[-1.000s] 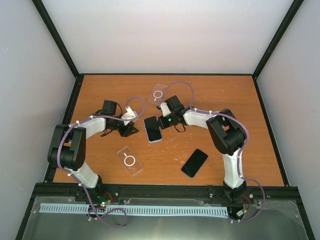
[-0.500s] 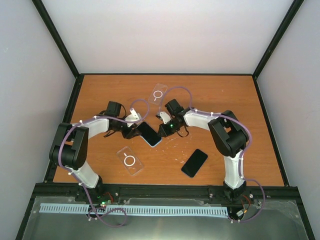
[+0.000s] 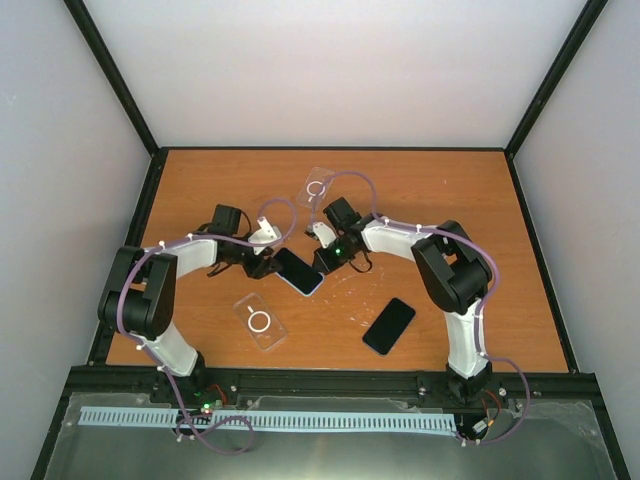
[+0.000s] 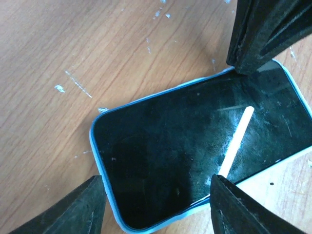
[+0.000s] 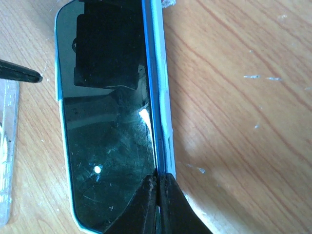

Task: Put the phone into the phone case

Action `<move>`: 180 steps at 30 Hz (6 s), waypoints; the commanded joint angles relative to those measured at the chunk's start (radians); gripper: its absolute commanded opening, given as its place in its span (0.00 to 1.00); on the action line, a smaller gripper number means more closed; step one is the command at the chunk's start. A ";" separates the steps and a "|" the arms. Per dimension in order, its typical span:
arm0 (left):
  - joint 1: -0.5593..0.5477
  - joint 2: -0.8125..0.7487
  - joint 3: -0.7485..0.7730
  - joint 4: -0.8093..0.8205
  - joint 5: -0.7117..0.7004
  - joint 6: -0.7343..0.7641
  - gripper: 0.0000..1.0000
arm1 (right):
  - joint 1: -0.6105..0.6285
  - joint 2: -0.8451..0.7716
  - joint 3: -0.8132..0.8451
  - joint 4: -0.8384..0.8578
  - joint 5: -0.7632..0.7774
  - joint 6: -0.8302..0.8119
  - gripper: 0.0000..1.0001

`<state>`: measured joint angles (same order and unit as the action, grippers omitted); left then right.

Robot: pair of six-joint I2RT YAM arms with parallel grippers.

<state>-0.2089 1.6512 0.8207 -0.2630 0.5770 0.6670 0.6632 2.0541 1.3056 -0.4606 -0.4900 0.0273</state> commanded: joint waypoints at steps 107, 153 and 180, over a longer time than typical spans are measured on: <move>0.290 0.130 0.197 -0.257 0.750 -0.355 0.17 | 0.300 -0.293 -0.100 0.381 0.596 -0.419 0.54; 0.043 -0.230 0.321 -0.586 0.711 0.100 0.01 | 0.029 -0.473 0.043 0.010 -0.292 -0.304 0.28; 0.013 -0.283 0.301 -0.375 0.660 -0.041 0.37 | 0.055 -0.488 0.056 -0.030 -0.234 -0.363 0.03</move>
<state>-0.1699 1.3701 1.1034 -0.6621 1.2297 0.6270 0.7094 1.5803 1.3399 -0.5232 -0.6903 -0.3458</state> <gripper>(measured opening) 0.335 0.086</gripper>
